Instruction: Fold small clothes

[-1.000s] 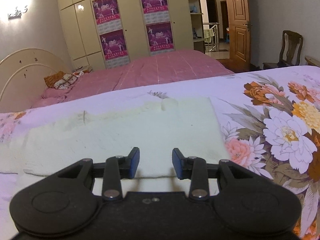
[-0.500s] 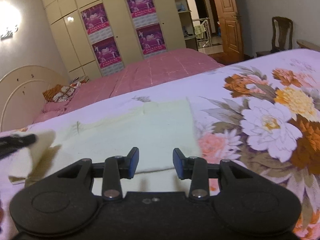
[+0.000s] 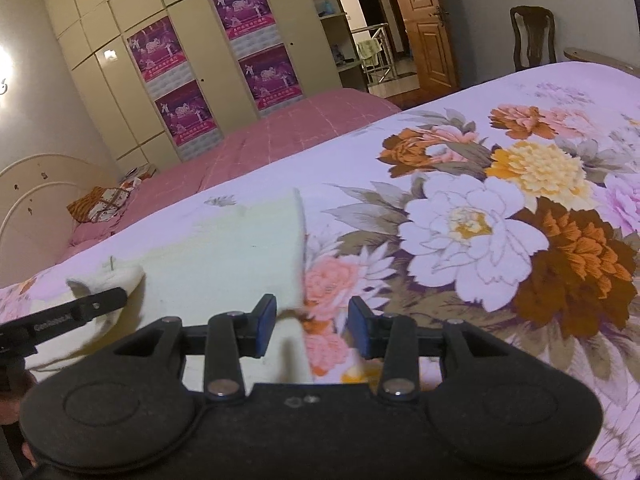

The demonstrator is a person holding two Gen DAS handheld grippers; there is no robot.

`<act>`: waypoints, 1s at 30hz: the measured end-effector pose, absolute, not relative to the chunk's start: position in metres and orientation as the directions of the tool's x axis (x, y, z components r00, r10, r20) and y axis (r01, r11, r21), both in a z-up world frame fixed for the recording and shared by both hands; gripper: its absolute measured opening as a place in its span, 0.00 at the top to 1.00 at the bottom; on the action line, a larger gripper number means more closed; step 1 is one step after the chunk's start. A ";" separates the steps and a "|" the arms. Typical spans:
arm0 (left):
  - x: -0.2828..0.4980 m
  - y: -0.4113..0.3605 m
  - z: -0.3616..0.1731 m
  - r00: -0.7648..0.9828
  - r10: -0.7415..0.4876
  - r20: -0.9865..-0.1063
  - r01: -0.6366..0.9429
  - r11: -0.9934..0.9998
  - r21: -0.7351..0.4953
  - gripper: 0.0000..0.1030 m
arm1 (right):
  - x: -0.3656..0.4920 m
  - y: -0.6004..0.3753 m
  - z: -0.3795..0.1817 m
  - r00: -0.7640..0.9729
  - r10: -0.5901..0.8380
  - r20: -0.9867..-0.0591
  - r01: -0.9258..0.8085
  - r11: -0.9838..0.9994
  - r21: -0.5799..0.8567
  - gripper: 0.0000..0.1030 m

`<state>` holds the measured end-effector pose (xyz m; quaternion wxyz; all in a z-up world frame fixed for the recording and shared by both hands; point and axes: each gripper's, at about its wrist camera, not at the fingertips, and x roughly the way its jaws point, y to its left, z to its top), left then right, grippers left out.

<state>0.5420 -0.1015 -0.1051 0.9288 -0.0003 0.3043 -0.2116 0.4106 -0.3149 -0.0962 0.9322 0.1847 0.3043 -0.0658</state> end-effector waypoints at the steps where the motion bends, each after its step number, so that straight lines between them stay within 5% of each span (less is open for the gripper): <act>1: 0.541 -0.106 -0.106 0.721 -0.395 -0.569 0.401 0.908 -0.123 0.97 | 0.409 -0.317 -0.096 0.807 -0.010 -0.591 0.236 0.923 0.305 0.62; 6: 0.535 -0.135 -0.110 0.683 -0.400 -0.612 0.455 0.887 -0.072 0.97 | 0.406 -0.332 -0.094 0.810 -0.016 -0.586 0.247 0.916 0.316 0.60; 8: 0.532 -0.146 -0.113 0.669 -0.402 -0.625 0.477 0.877 -0.053 0.88 | 0.406 -0.336 -0.093 0.813 -0.013 -0.583 0.247 0.913 0.324 0.60; 10: 0.524 -0.150 -0.113 0.649 -0.467 -0.601 0.525 0.847 -0.091 0.32 | 0.407 -0.338 -0.093 0.815 -0.006 -0.580 0.243 0.911 0.332 0.59; 15: 0.492 -0.116 -0.095 0.722 -0.444 -0.531 0.477 0.875 -0.083 0.31 | 0.416 -0.331 -0.090 0.826 0.037 -0.563 0.194 0.918 0.345 0.58; 24: 0.439 0.074 -0.105 0.810 -0.021 -0.586 -0.009 0.999 -0.048 0.31 | 0.454 -0.287 -0.102 0.808 0.148 -0.571 0.081 0.931 0.357 0.58; 30: 0.444 0.110 -0.115 0.799 0.021 -0.600 -0.106 0.989 -0.106 0.31 | 0.478 -0.268 -0.116 0.784 0.154 -0.601 0.089 0.931 0.354 0.60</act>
